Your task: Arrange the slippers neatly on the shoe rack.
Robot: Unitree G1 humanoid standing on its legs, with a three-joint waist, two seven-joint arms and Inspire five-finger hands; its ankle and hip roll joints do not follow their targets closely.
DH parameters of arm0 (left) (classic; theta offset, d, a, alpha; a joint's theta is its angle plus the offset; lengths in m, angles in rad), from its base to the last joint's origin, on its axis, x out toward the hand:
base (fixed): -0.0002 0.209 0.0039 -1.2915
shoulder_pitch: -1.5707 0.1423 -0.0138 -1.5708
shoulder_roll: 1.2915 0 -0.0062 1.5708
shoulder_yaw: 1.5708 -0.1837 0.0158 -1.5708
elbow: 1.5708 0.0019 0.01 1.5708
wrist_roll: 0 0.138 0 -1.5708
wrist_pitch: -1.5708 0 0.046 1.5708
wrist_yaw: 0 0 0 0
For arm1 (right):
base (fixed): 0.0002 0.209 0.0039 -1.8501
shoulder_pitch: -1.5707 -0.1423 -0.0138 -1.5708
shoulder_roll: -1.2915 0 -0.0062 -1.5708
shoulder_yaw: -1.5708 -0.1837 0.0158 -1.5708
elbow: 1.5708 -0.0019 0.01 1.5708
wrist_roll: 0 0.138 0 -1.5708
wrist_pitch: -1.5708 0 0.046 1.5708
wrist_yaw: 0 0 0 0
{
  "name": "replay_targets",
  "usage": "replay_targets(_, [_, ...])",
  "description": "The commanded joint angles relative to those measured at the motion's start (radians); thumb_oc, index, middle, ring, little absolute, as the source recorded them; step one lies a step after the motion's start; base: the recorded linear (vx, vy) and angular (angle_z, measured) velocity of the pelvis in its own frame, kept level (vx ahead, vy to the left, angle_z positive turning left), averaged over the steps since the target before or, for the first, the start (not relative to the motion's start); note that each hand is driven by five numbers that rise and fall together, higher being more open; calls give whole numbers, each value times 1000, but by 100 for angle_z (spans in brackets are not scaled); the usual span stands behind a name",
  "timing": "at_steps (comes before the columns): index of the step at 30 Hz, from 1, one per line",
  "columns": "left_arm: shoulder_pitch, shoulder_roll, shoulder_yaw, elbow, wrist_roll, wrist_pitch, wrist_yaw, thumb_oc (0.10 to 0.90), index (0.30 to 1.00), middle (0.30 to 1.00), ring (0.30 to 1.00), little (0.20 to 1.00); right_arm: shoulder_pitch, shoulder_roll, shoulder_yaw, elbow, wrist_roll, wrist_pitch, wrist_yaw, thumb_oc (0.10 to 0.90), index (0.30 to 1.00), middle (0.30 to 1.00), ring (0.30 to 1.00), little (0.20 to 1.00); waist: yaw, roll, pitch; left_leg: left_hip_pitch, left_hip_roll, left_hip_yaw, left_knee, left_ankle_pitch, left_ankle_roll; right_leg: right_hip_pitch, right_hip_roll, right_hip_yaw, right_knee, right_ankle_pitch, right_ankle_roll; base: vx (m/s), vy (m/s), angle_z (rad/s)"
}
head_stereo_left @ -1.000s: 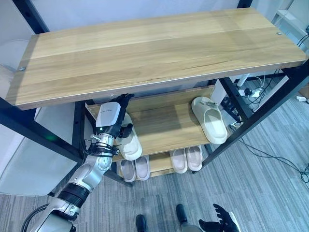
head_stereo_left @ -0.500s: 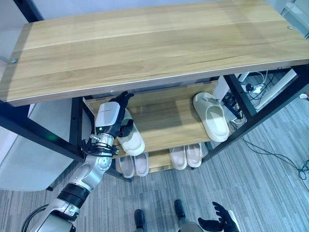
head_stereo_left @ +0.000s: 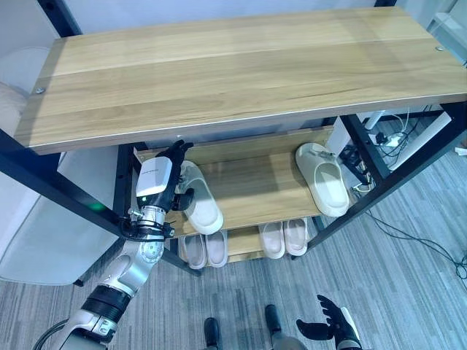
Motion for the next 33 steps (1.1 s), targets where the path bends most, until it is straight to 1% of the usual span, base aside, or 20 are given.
replay_targets(1, [-128, 14, 47, 20, 9, -39, 40, 800, 900, 900, 900, 900, 14, -50, -29, -109, -2, -33, -19, 800, 900, 900, 900, 900, 0, 24, -27, 51, -29, -50, 4, -112, -7, 86, 44, -52, 12, -132, 20, 0, 0, 0])
replay_targets(4, [-145, 7, 34, 40, 9, -31, 37, 800, 900, 900, 900, 900, 38, -56, -34, -165, -12, -31, -19, 800, 900, 900, 900, 900, -4, 22, -26, 47, -28, -52, 4, -109, -7, 81, 43, -55, 12, -130, 23, 0, 0, 0])
replay_targets(11, [-210, -10, -17, 116, 15, -18, 47, 800, 900, 900, 900, 900, 51, -62, -30, -181, -15, -29, -17, 800, 900, 900, 900, 900, -16, 21, -29, 41, -26, -47, 4, -108, -8, 72, 43, -52, 12, -126, 26, 0, 0, 0])
replay_targets(18, [-242, -20, -43, 154, 16, -8, 43, 800, 900, 900, 900, 900, 74, -73, -37, -244, -24, -23, -12, 800, 900, 900, 900, 900, -28, 22, -33, 35, -26, -37, 4, -109, -9, 62, 43, -46, 12, -124, 29, 3, -2, -1])
replay_targets(21, [-266, -29, -64, 199, 25, 7, 50, 800, 900, 900, 900, 900, 93, -80, -39, -280, -28, -22, -5, 800, 900, 900, 900, 900, -35, 22, -38, 34, -25, -33, 4, -109, -10, 59, 43, -44, 12, -122, 30, 0, 0, 0])
replay_targets(22, [-268, -30, -66, 207, 27, 10, 49, 726, 789, 789, 789, 789, 97, -80, -43, -289, -28, -21, -6, 800, 900, 900, 900, 900, -36, 22, -38, 33, -24, -32, 4, -109, -10, 59, 44, -43, 12, -122, 30, 0, 0, 0])
replay_targets(23, [-269, -32, -68, 213, 24, 10, 46, 472, 408, 408, 408, 408, 100, -80, -43, -300, -30, -19, -4, 800, 900, 900, 900, 900, -36, 22, -40, 32, -24, -30, 4, -109, -10, 58, 44, -42, 12, -122, 30, 0, 0, 0])
replay_targets(24, [-274, -32, -66, 220, 14, 10, 49, 400, 300, 300, 300, 300, 105, -83, -43, -309, -32, -20, -3, 800, 900, 900, 900, 900, -36, 22, -41, 32, -23, -28, 4, -108, -11, 57, 44, -42, 12, -121, 31, 0, 0, 0])
replay_targets(29, [-273, -30, -62, 232, 2, 12, 46, 400, 300, 300, 300, 300, 118, -91, -48, -349, -36, -16, 4, 800, 900, 900, 900, 900, -37, 23, -43, 33, -21, -26, 4, -109, -12, 56, 45, -39, 12, -121, 30, 0, 0, 0])
replay_targets(31, [-262, -32, -59, 219, -2, 2, 46, 400, 300, 300, 300, 300, 128, -94, -53, -367, -40, -15, 8, 800, 900, 900, 900, 900, -39, 22, -44, 35, -21, -24, 4, -110, -12, 57, 46, -38, 12, -123, 29, 0, 0, 0])
replay_targets(33, [-251, -36, -62, 188, 0, -26, 69, 400, 300, 300, 300, 300, 134, -92, -47, -373, -41, -19, 12, 800, 900, 900, 900, 900, -43, 20, -43, 36, -20, -22, 4, -110, -14, 57, 47, -39, 12, -123, 28, 0, 0, 0])
